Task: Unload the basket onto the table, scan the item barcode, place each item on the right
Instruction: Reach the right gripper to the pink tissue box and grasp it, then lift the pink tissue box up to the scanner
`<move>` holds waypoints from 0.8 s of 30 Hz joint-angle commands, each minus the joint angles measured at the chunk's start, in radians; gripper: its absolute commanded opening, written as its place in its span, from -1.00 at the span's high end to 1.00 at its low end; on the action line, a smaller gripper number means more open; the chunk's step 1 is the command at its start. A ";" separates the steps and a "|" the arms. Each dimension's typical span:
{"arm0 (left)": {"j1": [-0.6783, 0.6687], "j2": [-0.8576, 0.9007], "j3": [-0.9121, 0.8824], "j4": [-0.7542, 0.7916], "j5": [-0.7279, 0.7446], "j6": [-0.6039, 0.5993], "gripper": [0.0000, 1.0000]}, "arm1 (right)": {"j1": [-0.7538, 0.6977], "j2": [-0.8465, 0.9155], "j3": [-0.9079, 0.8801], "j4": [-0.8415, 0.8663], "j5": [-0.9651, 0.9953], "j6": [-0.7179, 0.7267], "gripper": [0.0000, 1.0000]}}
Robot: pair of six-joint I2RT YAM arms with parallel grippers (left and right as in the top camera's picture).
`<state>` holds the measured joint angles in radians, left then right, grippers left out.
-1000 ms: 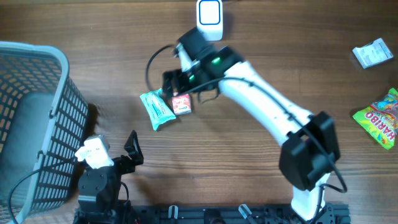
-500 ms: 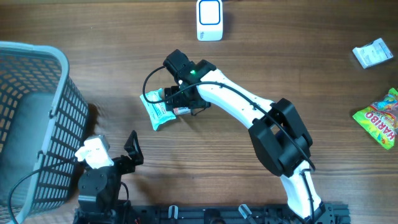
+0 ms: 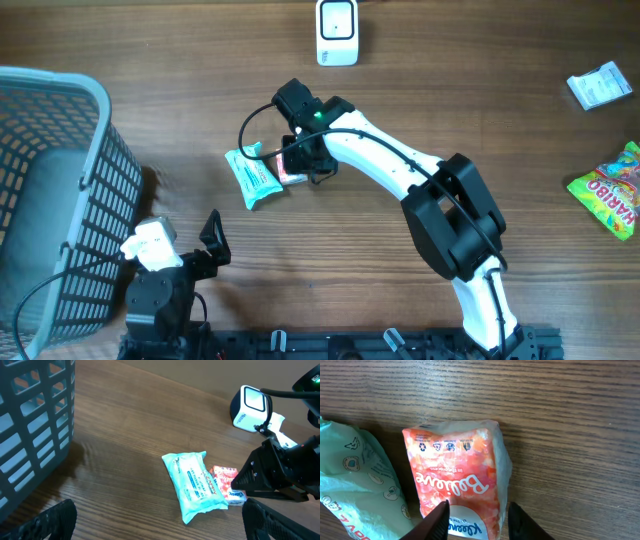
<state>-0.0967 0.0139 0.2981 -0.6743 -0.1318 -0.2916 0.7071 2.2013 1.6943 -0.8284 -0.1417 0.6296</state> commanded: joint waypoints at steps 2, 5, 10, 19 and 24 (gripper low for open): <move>-0.004 -0.007 -0.005 0.003 0.008 -0.008 -1.00 | 0.000 0.019 -0.048 0.019 -0.016 0.029 0.07; -0.004 -0.007 -0.005 0.002 0.008 -0.008 -1.00 | 0.000 0.019 -0.116 0.109 -0.080 0.028 0.23; -0.004 -0.007 -0.005 0.002 0.008 -0.008 -1.00 | -0.004 0.014 -0.134 0.111 -0.092 0.027 0.91; -0.004 -0.007 -0.005 0.002 0.008 -0.008 -1.00 | -0.265 -0.113 -0.111 -0.211 -0.676 -0.188 0.75; -0.004 -0.007 -0.005 0.002 0.008 -0.008 -1.00 | -0.291 -0.113 -0.111 -0.109 -0.901 -0.369 0.91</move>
<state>-0.0967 0.0139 0.2981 -0.6743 -0.1318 -0.2916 0.4004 2.1201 1.5871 -0.9749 -0.7982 0.4088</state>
